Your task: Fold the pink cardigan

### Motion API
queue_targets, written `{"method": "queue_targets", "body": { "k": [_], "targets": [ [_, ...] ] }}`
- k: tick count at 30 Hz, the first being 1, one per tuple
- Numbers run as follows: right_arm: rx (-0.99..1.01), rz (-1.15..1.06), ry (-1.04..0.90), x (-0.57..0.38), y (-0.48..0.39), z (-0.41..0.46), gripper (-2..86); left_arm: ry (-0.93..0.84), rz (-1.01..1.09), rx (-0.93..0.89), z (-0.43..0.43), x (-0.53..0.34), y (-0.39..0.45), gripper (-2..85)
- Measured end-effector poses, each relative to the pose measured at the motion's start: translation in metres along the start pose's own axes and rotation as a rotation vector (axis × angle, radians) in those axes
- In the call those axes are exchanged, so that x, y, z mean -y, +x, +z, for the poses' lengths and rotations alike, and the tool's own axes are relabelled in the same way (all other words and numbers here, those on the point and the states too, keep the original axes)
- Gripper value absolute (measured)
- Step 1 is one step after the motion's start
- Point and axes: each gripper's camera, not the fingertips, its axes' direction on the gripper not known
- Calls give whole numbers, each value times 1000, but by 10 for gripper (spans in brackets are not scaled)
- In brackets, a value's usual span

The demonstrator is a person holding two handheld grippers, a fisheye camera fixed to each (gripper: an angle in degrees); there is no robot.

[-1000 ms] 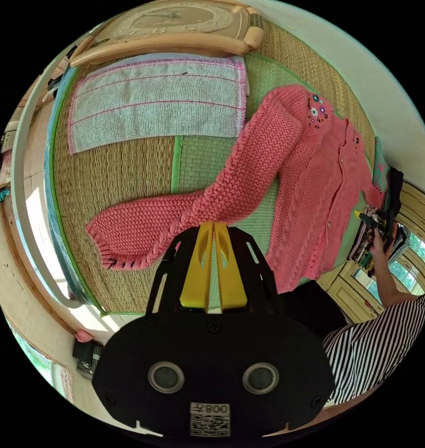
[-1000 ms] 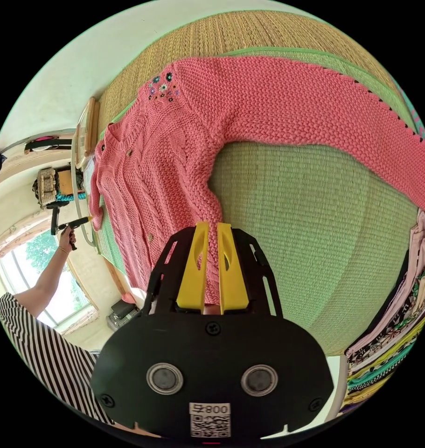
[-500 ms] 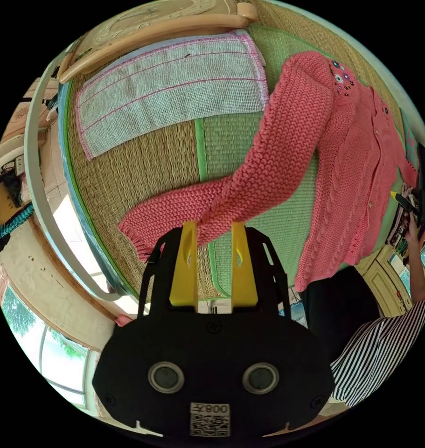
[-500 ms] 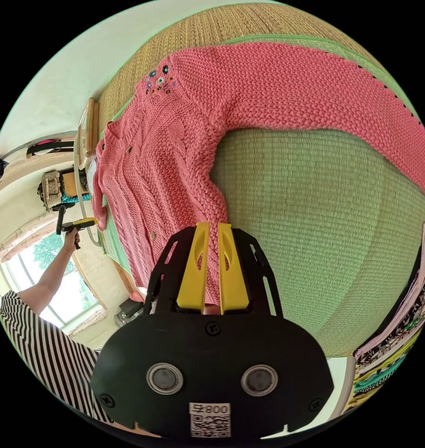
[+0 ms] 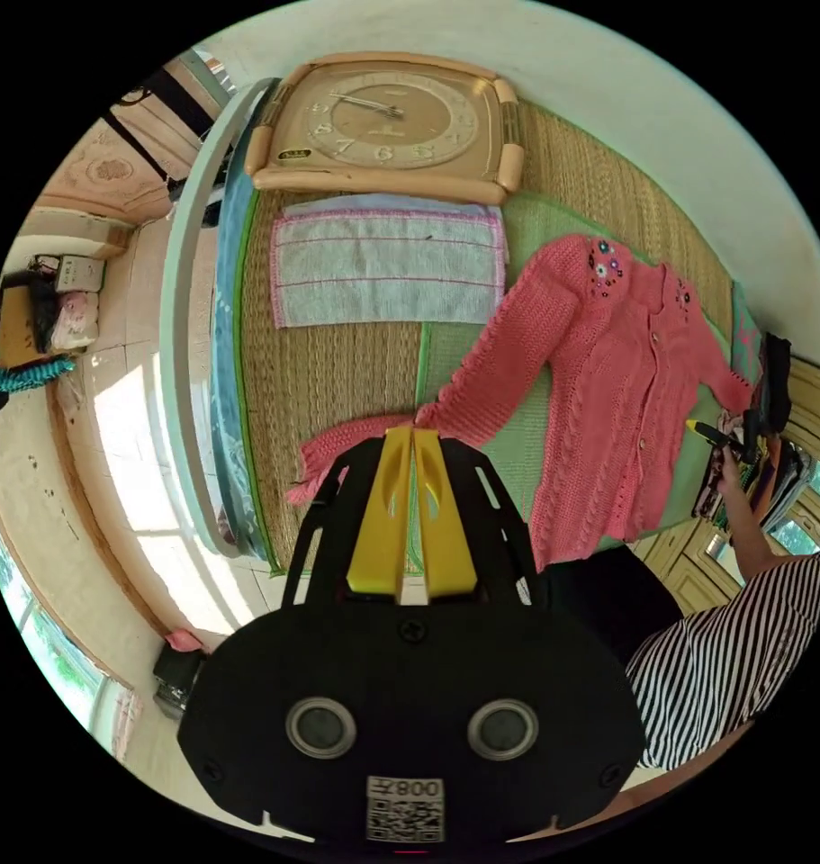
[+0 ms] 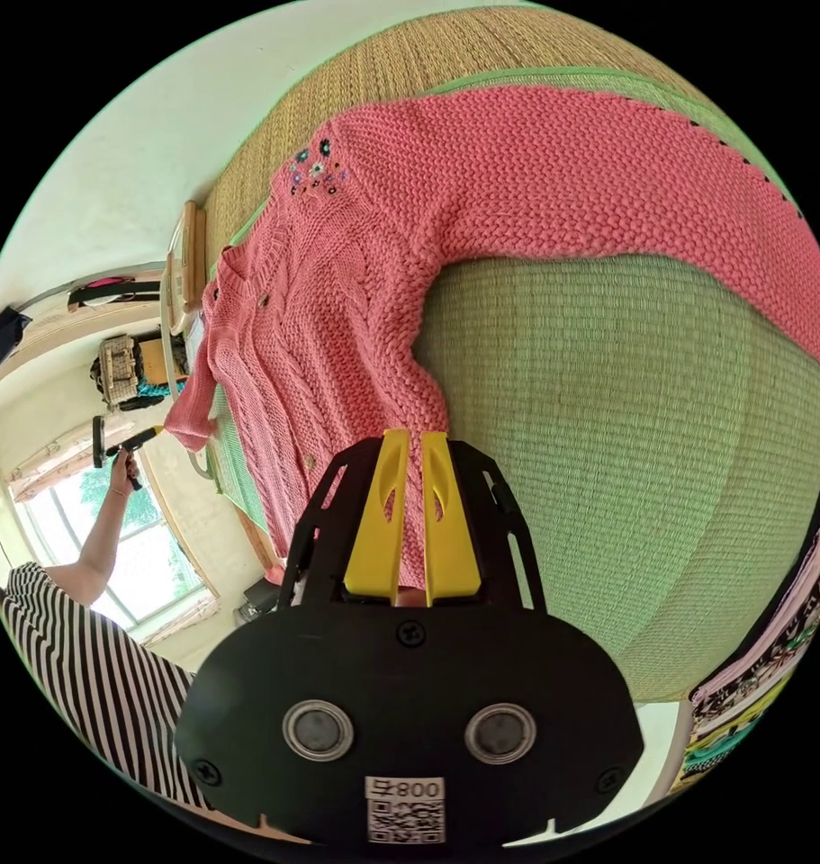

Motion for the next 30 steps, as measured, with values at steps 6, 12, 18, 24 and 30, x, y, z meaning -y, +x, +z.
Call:
{"method": "queue_targets", "body": {
  "k": [6,12,18,24,30],
  "targets": [
    [-22,-46,77,14,-23,-23,23,51,-105,136,7,40,3,1],
    [-36,-101,208,50,-51,-51,17,205,54,-18,30,38,83,1],
    [-278,-162,188,102,-84,-43,3,120,104,-81,92,74,128,2],
    [-412,-289,171,93,-99,-25,0,96,21,-55,116,80,126,1],
    [-396,-300,226,89,-132,-52,1,322,76,-185,100,58,153,1]
  ]
}}
